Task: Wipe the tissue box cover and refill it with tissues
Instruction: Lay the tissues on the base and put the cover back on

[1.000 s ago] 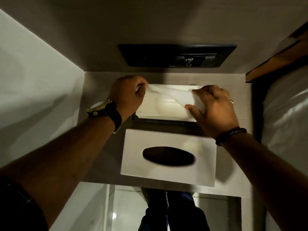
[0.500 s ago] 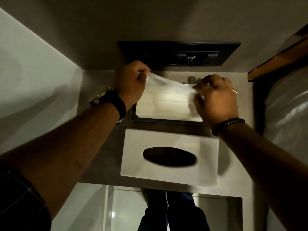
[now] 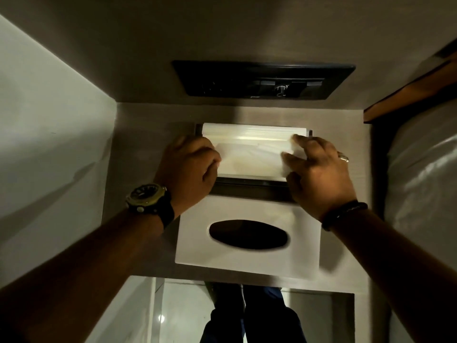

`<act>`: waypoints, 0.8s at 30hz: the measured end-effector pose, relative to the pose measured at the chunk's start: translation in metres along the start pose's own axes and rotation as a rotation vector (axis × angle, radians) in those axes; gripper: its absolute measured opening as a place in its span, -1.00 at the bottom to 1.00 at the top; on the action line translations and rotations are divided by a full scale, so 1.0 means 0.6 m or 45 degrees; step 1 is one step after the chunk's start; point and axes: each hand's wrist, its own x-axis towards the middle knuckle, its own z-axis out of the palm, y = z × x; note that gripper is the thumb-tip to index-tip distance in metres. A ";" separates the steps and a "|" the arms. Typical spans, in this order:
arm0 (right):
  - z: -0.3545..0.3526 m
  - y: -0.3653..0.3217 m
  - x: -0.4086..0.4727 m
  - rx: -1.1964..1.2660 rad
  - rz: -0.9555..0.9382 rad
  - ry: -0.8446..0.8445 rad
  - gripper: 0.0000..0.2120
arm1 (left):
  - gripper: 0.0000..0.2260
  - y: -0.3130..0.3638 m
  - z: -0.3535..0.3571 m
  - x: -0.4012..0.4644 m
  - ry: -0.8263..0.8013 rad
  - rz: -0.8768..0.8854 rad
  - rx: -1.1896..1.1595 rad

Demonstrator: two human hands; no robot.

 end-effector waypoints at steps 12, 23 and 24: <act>0.001 -0.031 0.004 0.040 -0.003 0.219 -0.76 | -0.86 0.025 -0.025 0.035 -0.091 0.031 0.190; 0.011 -0.043 0.003 -0.008 -0.068 -0.311 -0.35 | -0.42 0.019 0.018 0.012 -0.381 0.140 0.094; 0.017 -0.041 0.004 -0.059 -0.083 -0.382 -0.35 | -0.42 0.015 0.025 0.010 -0.452 0.140 0.156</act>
